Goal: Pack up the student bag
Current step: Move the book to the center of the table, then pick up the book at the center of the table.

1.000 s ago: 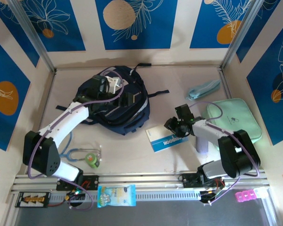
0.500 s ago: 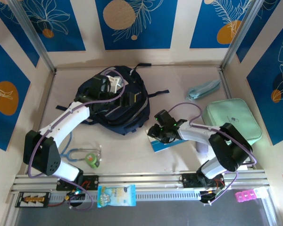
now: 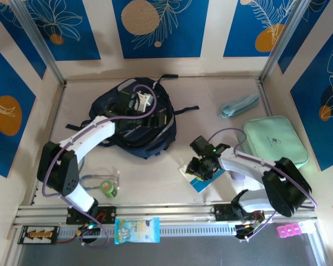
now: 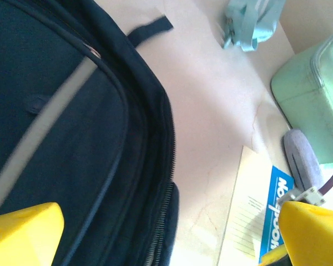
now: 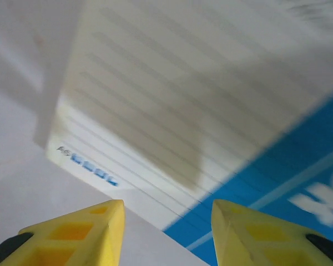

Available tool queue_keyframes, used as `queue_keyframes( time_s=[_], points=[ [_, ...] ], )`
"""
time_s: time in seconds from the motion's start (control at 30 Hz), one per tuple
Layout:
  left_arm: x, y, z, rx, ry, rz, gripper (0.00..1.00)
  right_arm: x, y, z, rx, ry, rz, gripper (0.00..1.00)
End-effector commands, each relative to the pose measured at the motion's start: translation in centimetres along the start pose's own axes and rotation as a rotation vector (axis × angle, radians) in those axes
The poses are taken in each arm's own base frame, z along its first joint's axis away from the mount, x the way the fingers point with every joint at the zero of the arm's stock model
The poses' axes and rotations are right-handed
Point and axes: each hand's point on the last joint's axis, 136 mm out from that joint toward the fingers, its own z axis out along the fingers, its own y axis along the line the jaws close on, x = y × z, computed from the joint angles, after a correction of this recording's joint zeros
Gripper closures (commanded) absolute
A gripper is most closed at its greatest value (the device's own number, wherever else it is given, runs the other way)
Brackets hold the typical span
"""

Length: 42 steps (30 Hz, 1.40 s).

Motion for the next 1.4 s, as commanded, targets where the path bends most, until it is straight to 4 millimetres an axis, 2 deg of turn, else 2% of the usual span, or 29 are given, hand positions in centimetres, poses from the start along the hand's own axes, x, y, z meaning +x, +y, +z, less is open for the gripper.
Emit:
queue_keyframes(
  time_s=[0.0, 0.1, 0.23, 0.37, 0.5, 0.63, 0.83, 0.9, 1.17, 1.3, 1.37],
  points=[
    [0.6, -3.5, 1.8, 0.075, 0.045, -0.002, 0.03, -1.3, -2.1, -2.7, 0.058, -0.042, 0.037, 0.54],
    [2.8, -5.4, 4.2, 0.092, 0.113, -0.015, 0.04, -3.8, -3.2, -3.9, 0.057, -0.118, 0.135, 0.53],
    [6.1, -7.7, 7.2, 0.128, 0.201, -0.049, 0.09, -6.1, -4.9, -3.7, 0.025, -0.144, 0.280, 0.52],
    [9.1, -9.3, 9.8, 0.143, 0.302, -0.039, 0.18, -7.1, -5.1, -3.0, -0.044, -0.133, 0.345, 0.51],
    [11.6, -9.7, 11.8, 0.105, 0.385, -0.011, 0.25, -7.5, -5.8, -2.2, -0.065, -0.127, 0.364, 0.50],
    [13.1, -9.3, 13.4, 0.077, 0.427, -0.030, 0.29, -8.2, -6.6, -1.6, -0.067, -0.118, 0.374, 0.50],
    [13.8, -8.3, 14.3, 0.037, 0.435, -0.047, 0.37, -9.3, -6.3, -1.5, -0.077, -0.133, 0.330, 0.51],
    [14.2, -7.9, 14.5, 0.017, 0.447, -0.066, 0.40, -9.7, -5.8, -1.4, -0.089, -0.134, 0.310, 0.50],
    [15.1, -5.4, 15.0, -0.102, 0.435, -0.145, 0.53, -12.6, -1.6, -1.1, -0.221, -0.127, 0.159, 0.51],
    [15.1, -4.6, 15.0, -0.137, 0.418, -0.160, 0.56, -13.4, -0.5, -2.2, -0.221, -0.152, 0.108, 0.52],
    [15.3, -4.3, 15.1, -0.149, 0.421, -0.162, 0.56, -13.2, -0.4, -2.7, -0.208, -0.159, 0.105, 0.52]
  ],
)
